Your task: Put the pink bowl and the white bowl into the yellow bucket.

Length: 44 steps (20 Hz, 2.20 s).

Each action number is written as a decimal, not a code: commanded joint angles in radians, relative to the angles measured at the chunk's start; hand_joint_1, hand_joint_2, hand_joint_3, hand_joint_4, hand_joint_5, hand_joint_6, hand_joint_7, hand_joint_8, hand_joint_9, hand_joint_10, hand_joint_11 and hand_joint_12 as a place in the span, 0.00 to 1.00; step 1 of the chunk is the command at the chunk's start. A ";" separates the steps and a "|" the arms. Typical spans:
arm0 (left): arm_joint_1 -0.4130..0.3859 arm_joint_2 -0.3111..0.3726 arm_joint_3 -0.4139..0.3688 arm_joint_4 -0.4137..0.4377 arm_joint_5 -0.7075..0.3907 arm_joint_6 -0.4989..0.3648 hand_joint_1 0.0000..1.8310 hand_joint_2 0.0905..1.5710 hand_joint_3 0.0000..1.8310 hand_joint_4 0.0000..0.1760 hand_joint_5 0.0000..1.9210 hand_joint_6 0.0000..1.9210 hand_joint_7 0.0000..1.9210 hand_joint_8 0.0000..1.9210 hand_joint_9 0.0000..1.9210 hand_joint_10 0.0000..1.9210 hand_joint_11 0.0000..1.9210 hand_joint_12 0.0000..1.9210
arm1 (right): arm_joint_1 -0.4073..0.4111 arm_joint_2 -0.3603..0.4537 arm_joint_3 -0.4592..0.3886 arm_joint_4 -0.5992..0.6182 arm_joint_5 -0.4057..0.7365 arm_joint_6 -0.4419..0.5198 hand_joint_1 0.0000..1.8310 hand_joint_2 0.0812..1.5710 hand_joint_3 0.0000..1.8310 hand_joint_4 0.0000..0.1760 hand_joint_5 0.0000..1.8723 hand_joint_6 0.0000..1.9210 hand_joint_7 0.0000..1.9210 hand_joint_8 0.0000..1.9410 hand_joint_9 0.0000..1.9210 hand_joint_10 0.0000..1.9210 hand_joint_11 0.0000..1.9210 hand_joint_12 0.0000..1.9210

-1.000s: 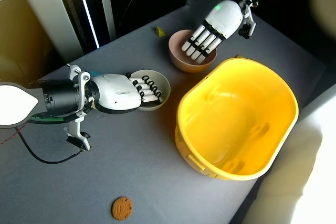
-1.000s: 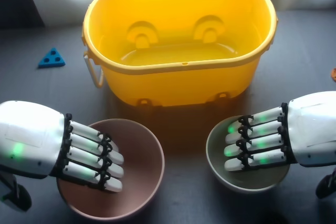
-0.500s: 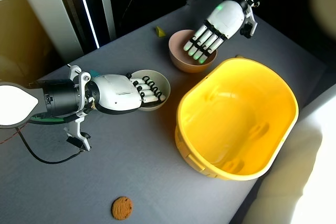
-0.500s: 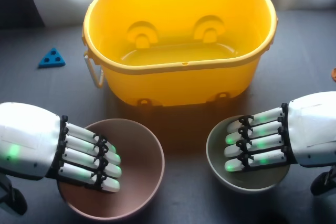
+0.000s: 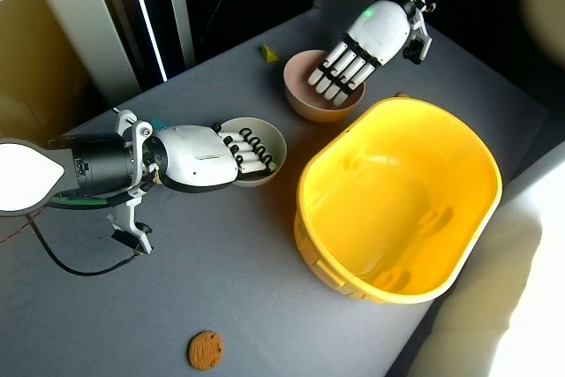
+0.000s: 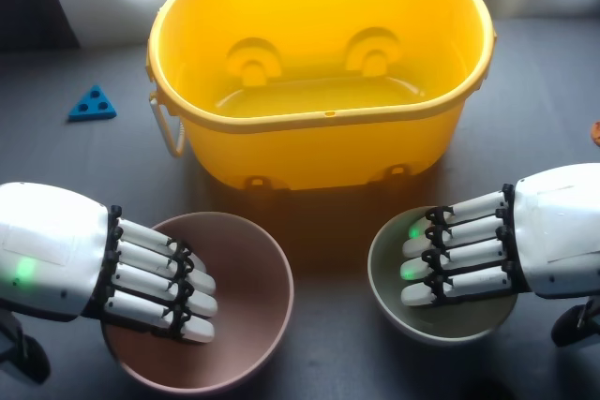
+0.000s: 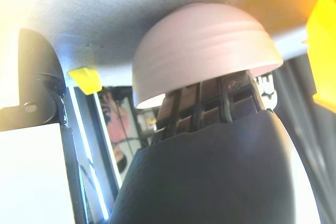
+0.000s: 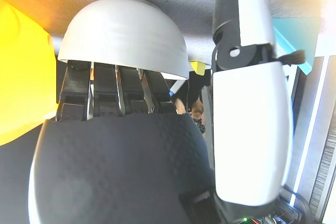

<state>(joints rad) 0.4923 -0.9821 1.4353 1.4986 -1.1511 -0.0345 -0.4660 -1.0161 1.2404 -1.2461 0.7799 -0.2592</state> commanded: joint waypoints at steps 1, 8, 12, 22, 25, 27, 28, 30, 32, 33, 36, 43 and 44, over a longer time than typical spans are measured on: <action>0.000 0.005 -0.002 -0.065 -0.061 -0.001 0.61 0.60 0.00 0.00 0.02 0.01 0.02 0.00 0.02 0.01 0.00 0.25 | -0.003 0.009 0.000 0.051 0.065 0.004 0.56 0.59 0.00 0.00 0.00 0.00 0.00 0.00 0.00 0.00 0.00 0.10; 0.003 0.004 -0.004 -0.065 -0.061 0.001 0.71 0.75 0.00 0.00 0.38 0.02 0.41 0.01 0.40 0.03 0.22 0.46 | -0.004 0.009 0.000 0.050 0.065 0.003 0.70 0.67 0.00 0.00 0.24 0.03 0.26 0.02 0.25 0.05 0.03 0.70; 0.004 0.004 -0.006 -0.065 -0.061 0.001 0.74 0.72 0.00 0.00 0.41 0.64 0.47 0.58 0.45 0.62 0.39 0.45 | -0.005 0.009 0.000 0.050 0.065 0.002 0.68 0.70 0.01 0.00 0.45 0.49 0.50 0.40 0.48 0.08 0.27 0.65; 0.006 0.006 -0.009 -0.066 -0.065 0.001 0.81 0.74 0.00 0.00 0.40 0.64 0.46 0.64 0.38 0.63 0.32 0.90 | -0.002 0.010 0.000 0.050 0.075 0.001 0.76 0.68 0.00 0.00 0.48 0.54 0.54 0.45 0.53 0.56 0.45 0.59; -0.002 0.010 -0.012 -0.069 -0.077 -0.007 0.74 0.73 0.00 0.00 0.42 0.64 0.47 0.58 0.40 0.69 0.33 0.68 | 0.007 0.014 0.000 0.050 0.085 0.003 0.75 0.69 0.00 0.00 0.49 0.55 0.51 0.48 0.51 0.57 0.43 0.58; -0.015 0.014 -0.015 -0.073 -0.089 -0.016 0.74 0.74 0.00 0.00 0.41 0.64 0.46 0.60 0.39 0.71 0.32 0.67 | 0.016 0.018 0.000 0.050 0.095 0.019 0.80 0.69 0.00 0.00 0.47 0.54 0.50 0.47 0.52 0.52 0.40 0.78; -0.023 0.016 -0.017 -0.075 -0.096 -0.019 0.74 0.74 0.00 0.00 0.41 0.64 0.46 0.59 0.40 0.71 0.33 0.68 | 0.021 0.020 0.000 0.047 0.104 0.033 0.76 0.68 0.00 0.00 0.50 0.54 0.51 0.47 0.51 0.57 0.42 0.61; -0.038 0.023 -0.024 -0.077 -0.111 -0.026 0.74 0.74 0.00 0.00 0.40 0.65 0.46 0.61 0.39 0.72 0.33 0.68 | 0.038 0.024 0.000 0.033 0.123 0.080 0.76 0.68 0.00 0.00 0.51 0.52 0.53 0.45 0.52 0.55 0.43 0.59; -0.056 0.030 -0.032 -0.078 -0.121 -0.036 0.73 0.76 0.00 0.00 0.37 0.70 0.43 0.66 0.36 0.75 0.29 0.68 | 0.059 0.029 0.000 0.033 0.127 0.105 0.75 0.69 0.00 0.00 0.50 0.55 0.51 0.47 0.50 0.58 0.42 0.59; -0.068 0.034 -0.036 -0.079 -0.126 -0.042 0.74 0.75 0.00 0.00 0.39 0.68 0.45 0.64 0.38 0.71 0.31 0.68 | 0.073 0.033 0.000 0.033 0.135 0.123 0.75 0.69 0.00 0.00 0.49 0.56 0.51 0.47 0.50 0.58 0.42 0.59; -0.103 0.042 -0.039 -0.081 -0.141 -0.066 0.74 0.73 0.00 0.00 0.41 0.65 0.47 0.61 0.40 0.68 0.34 0.66 | 0.109 0.042 0.000 0.030 0.155 0.179 0.75 0.69 0.00 0.00 0.49 0.55 0.51 0.48 0.51 0.57 0.43 0.59; -0.187 0.056 -0.035 -0.086 -0.188 -0.136 0.74 0.73 0.00 0.00 0.41 0.65 0.47 0.60 0.40 0.68 0.34 0.64 | 0.202 0.058 0.000 0.011 0.175 0.334 0.75 0.68 0.00 0.00 0.48 0.55 0.52 0.47 0.53 0.56 0.43 0.61; -0.195 0.058 -0.034 -0.088 -0.196 -0.147 0.74 0.74 0.00 0.00 0.40 0.66 0.46 0.62 0.39 0.69 0.33 0.65 | 0.216 0.061 0.000 0.009 0.185 0.355 0.75 0.68 0.00 0.00 0.48 0.55 0.52 0.47 0.53 0.56 0.43 0.61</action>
<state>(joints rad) 0.3061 -0.9413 1.3972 1.4929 -1.2751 -0.1795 -0.2562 -0.9668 1.2404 -1.3052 0.8936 0.0921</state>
